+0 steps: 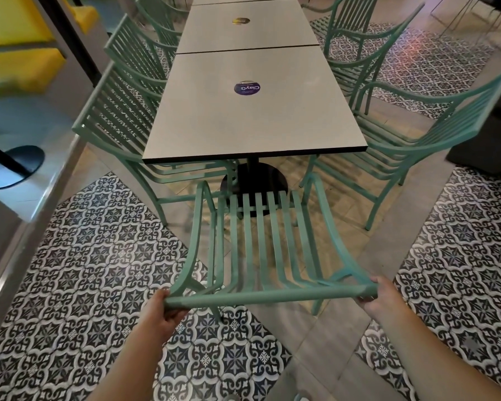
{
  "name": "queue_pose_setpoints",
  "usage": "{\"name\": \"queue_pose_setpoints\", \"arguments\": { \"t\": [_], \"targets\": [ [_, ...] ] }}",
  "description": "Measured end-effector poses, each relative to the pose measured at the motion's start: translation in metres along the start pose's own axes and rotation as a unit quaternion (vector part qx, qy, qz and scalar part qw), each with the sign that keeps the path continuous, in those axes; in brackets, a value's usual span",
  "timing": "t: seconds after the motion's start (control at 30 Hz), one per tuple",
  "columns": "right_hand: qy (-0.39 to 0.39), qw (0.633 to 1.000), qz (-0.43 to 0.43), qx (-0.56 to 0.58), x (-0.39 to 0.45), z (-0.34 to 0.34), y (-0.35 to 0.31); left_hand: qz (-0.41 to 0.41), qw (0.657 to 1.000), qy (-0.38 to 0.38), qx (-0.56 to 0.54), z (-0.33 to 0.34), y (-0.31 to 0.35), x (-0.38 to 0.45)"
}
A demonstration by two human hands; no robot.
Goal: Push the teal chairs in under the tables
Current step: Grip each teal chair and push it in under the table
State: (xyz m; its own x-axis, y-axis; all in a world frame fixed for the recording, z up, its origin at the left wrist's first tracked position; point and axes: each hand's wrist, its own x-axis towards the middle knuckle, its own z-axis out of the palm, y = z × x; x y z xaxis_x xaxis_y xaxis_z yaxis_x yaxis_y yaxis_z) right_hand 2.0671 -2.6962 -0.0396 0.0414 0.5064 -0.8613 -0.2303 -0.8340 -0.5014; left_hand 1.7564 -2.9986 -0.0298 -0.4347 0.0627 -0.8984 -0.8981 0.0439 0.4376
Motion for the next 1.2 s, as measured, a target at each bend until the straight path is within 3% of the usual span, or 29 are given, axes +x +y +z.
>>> {"name": "queue_pose_setpoints", "arguments": {
  "t": [1.2],
  "targets": [
    [-0.033,0.999,0.036,0.018,0.014,-0.016,-0.001,-0.008,0.999,-0.018,0.026,-0.006,0.000,-0.001]
  ]
}}
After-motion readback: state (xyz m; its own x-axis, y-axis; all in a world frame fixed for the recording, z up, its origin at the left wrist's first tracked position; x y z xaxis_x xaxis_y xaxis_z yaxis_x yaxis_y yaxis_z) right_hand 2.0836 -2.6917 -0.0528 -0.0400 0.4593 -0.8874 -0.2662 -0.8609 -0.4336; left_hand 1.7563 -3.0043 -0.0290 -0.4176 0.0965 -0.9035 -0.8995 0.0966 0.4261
